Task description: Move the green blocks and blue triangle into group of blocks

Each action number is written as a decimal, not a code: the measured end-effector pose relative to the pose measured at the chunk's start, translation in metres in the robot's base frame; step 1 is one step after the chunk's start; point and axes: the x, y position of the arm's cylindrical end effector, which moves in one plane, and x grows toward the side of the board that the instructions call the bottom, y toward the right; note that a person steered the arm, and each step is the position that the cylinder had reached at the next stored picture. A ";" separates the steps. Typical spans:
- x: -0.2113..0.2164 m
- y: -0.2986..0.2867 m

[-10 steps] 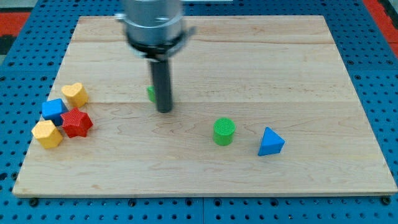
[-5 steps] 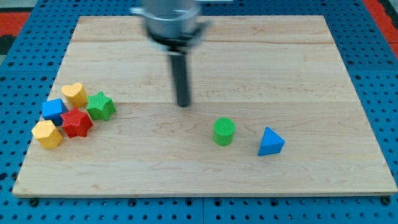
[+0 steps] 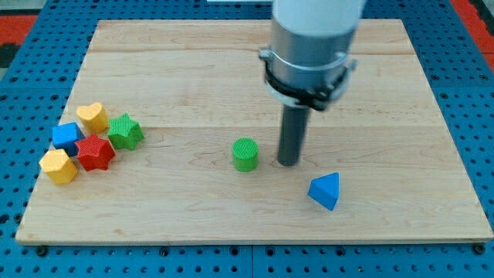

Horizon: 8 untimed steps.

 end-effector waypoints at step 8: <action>0.059 0.116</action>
